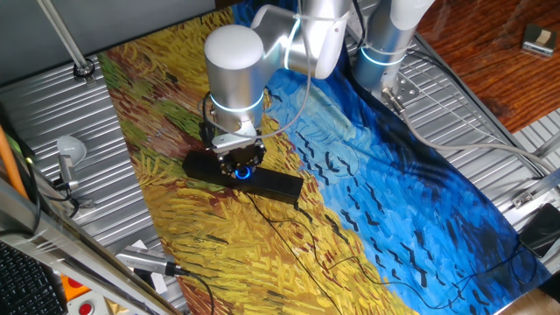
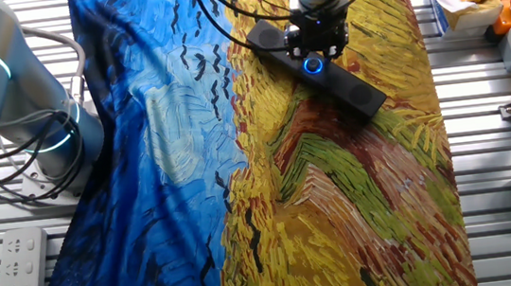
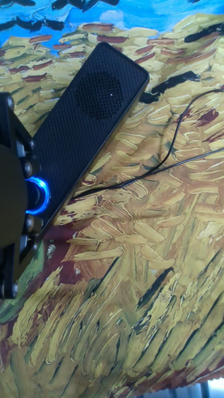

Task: Turn the knob to increase the volume of the speaker

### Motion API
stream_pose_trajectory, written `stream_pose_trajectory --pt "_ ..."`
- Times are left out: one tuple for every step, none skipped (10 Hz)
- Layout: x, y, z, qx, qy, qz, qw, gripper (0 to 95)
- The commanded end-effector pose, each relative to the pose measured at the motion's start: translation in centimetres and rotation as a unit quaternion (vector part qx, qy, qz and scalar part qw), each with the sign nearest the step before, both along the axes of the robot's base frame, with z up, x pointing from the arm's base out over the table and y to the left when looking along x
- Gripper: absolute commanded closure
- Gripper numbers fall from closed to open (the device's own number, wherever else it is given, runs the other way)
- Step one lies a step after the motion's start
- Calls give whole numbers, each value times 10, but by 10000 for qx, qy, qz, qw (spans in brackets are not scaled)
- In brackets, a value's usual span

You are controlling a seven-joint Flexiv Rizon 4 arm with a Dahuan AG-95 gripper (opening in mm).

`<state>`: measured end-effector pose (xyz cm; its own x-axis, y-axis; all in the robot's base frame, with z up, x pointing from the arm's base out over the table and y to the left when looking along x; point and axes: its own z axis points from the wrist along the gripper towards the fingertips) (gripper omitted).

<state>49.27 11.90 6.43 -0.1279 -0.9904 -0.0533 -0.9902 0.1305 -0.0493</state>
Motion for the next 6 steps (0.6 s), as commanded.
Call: stream_pose_trajectory --pt "0 0 -2 7 -1 -137 9999 950" --pt "0 0 -2 8 6 -252 9997 950" --pt "0 0 -2 14 29 -586 9983 950" --pt "0 0 -1 16 25 -791 9969 950" --pt "0 0 -1 27 32 -975 9952 950" --pt "0 0 -1 38 39 -1173 9931 950"
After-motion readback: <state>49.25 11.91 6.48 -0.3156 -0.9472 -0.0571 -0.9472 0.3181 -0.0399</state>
